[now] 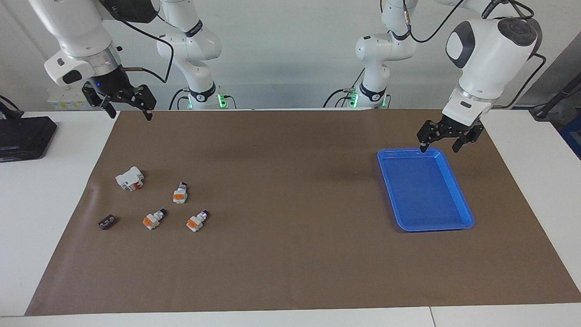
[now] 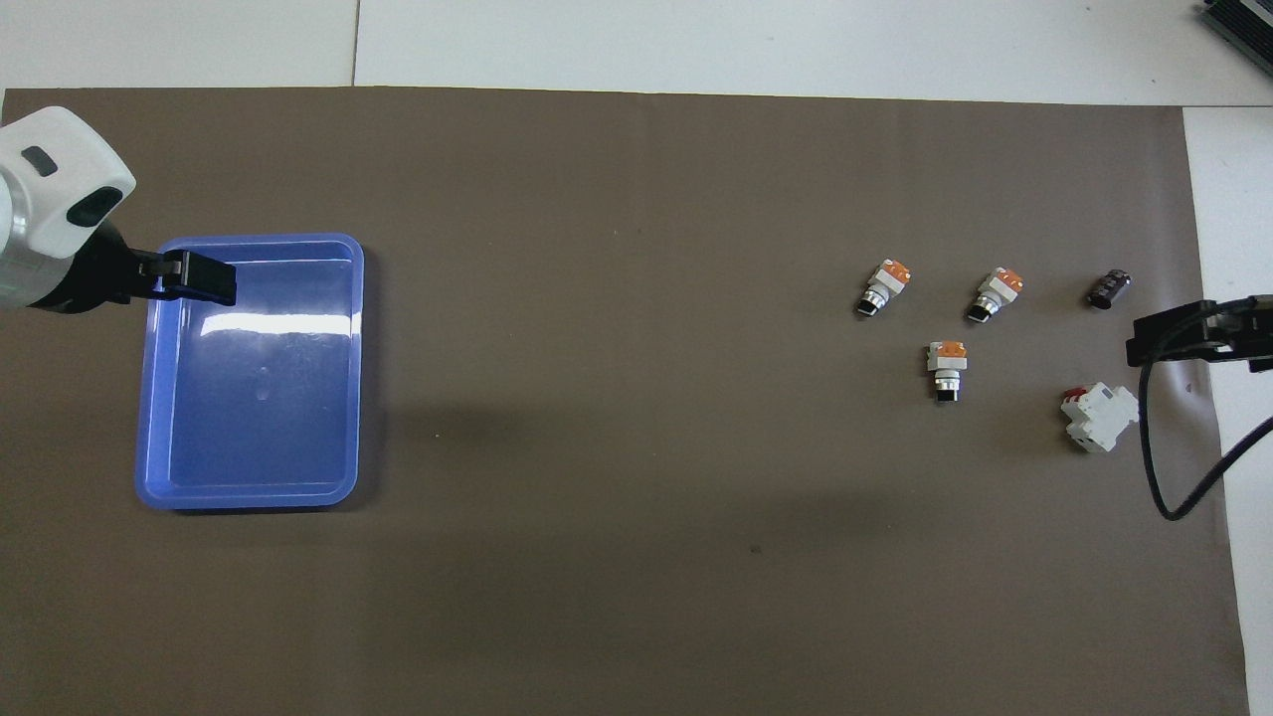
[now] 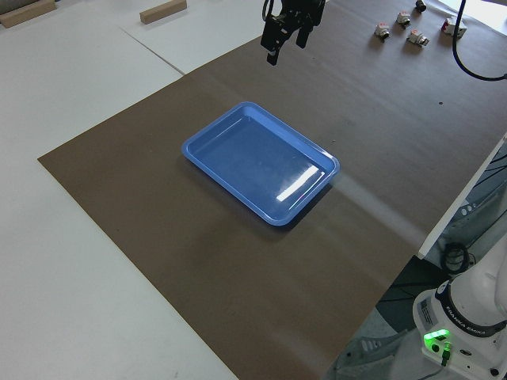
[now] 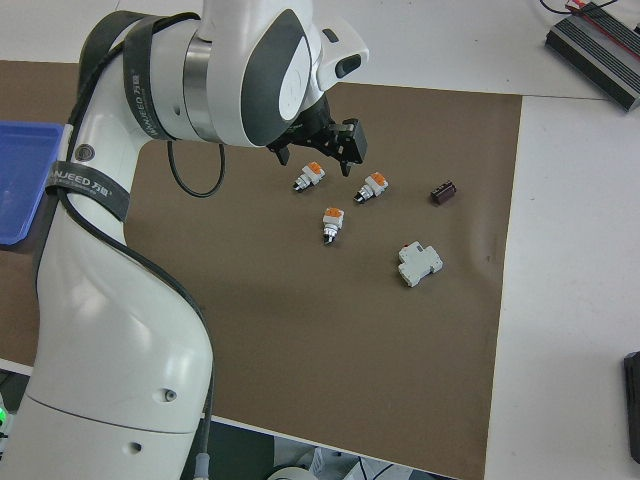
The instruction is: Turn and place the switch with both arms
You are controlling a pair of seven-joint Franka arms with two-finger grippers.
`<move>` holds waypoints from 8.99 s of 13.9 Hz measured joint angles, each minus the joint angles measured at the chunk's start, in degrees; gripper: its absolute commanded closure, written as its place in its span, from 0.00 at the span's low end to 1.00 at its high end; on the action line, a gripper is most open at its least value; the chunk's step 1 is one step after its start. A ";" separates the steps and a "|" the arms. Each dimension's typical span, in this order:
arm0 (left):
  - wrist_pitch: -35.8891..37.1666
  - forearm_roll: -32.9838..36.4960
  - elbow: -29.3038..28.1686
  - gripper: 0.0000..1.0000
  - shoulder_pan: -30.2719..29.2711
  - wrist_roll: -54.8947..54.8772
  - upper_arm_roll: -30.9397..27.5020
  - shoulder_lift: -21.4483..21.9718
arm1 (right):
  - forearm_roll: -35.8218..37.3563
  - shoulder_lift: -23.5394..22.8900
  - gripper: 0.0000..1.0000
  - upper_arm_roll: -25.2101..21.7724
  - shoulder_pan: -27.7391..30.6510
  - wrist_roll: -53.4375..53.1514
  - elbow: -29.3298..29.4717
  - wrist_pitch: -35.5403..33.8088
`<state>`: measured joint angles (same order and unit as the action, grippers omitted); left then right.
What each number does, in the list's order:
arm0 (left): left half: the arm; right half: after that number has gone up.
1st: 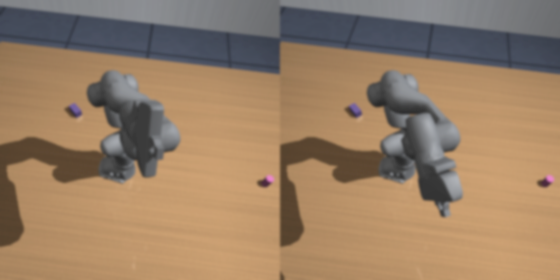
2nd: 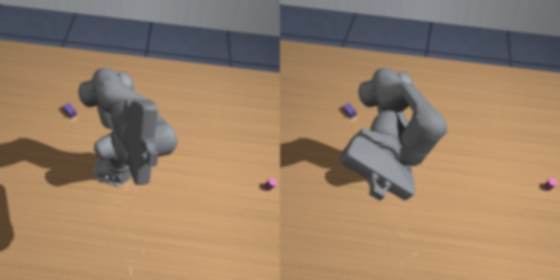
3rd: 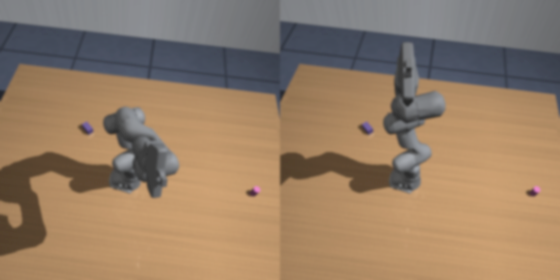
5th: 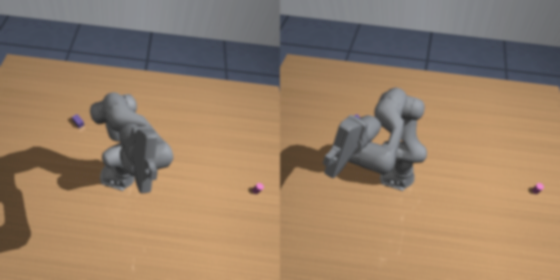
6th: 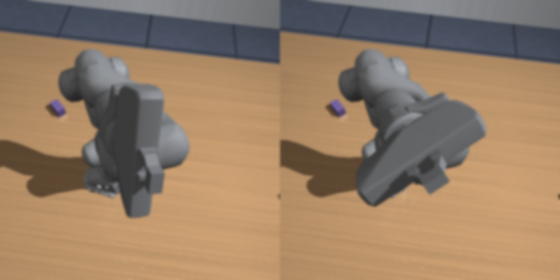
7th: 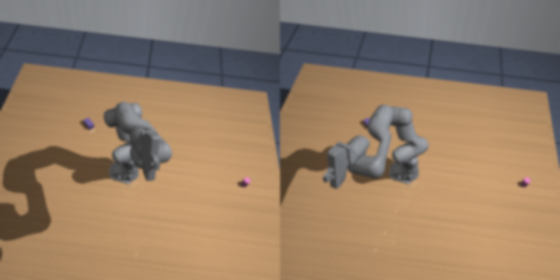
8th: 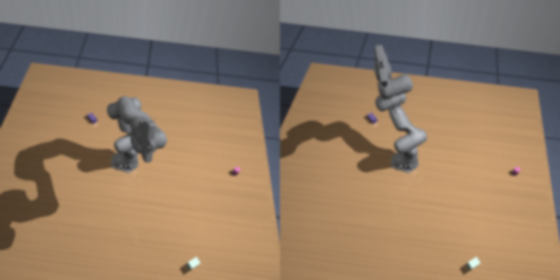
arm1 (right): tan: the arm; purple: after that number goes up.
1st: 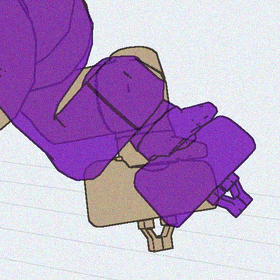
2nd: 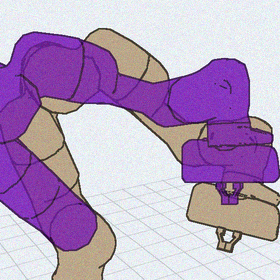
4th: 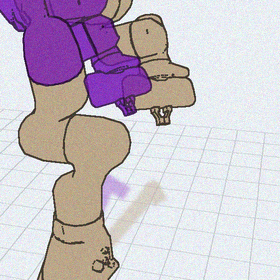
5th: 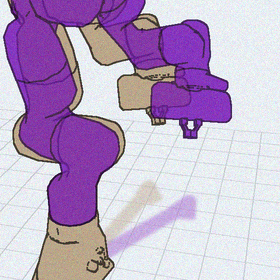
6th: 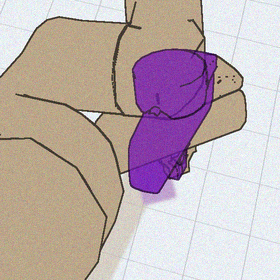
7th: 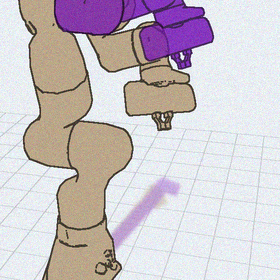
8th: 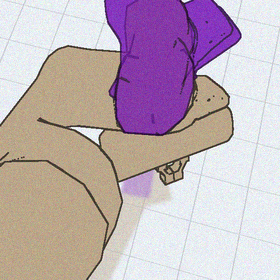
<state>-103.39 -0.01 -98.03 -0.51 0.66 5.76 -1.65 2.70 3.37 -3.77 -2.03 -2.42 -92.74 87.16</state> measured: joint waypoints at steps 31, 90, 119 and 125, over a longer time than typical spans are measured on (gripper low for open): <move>0.00 0.00 0.00 0.00 0.00 0.00 0.00 0.14 | -7.65 -15.86 0.00 -0.42 0.14 15.08 -30.25 53.63; -4.05 -28.47 -2.30 0.10 4.70 16.56 1.52 1.57 | -39.26 -28.51 1.00 4.05 -32.39 -98.90 10.37 48.02; -7.18 -43.24 -5.66 0.59 5.17 -14.46 2.53 3.02 | -38.76 -26.55 1.00 3.87 -32.10 -98.73 11.02 42.45; -7.31 -43.33 -5.96 0.76 5.47 -14.74 2.22 3.20 | -38.75 -26.30 1.00 3.83 -32.04 -98.70 11.02 42.26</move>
<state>-110.70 -43.34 -103.99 4.96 -14.09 7.98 1.55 -36.05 -22.94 0.06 -34.07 -101.12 -81.72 129.42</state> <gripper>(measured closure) 0.722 0.577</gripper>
